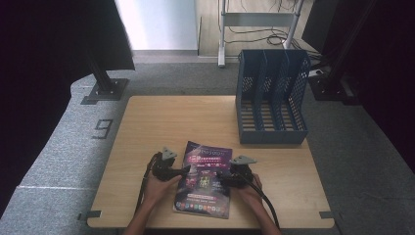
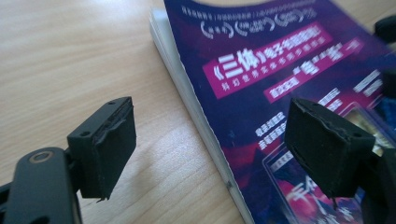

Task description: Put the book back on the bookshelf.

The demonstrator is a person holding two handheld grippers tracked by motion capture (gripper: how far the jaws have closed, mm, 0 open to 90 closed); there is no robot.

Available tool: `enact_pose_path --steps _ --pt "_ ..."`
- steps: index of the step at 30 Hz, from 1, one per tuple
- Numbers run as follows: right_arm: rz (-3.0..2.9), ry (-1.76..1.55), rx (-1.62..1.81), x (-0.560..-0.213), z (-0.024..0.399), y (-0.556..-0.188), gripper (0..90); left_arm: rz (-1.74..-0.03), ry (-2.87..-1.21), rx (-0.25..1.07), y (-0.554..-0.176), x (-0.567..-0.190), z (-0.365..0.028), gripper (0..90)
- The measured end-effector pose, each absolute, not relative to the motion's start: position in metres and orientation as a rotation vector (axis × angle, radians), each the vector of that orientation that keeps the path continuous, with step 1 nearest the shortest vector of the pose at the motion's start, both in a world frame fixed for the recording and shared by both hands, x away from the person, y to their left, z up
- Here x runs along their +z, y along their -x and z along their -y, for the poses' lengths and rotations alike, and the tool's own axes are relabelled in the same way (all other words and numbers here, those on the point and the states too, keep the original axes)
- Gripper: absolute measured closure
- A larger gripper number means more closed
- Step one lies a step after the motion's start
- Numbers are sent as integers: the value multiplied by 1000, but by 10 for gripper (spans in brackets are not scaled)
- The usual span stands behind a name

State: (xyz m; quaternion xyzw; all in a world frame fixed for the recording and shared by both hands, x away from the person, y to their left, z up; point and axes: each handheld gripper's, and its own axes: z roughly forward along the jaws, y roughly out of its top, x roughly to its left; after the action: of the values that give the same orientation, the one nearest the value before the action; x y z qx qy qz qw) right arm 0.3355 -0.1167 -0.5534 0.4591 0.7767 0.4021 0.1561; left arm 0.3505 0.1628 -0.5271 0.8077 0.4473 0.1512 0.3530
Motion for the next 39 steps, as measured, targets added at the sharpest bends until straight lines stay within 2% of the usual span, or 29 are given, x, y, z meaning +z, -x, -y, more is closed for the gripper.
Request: enact_pose_path --steps 17,27,39 --pt "-2226 -1312 1152 -553 117 -336 255 -1165 -2121 303 -352 -542 -144 156" --pt "-2226 -1311 1151 -553 117 -336 254 -1156 -2129 300 -349 -542 -136 140" --pt "-2223 -1311 1147 -553 117 -335 254 -1218 -2028 194 -353 -540 -145 182"
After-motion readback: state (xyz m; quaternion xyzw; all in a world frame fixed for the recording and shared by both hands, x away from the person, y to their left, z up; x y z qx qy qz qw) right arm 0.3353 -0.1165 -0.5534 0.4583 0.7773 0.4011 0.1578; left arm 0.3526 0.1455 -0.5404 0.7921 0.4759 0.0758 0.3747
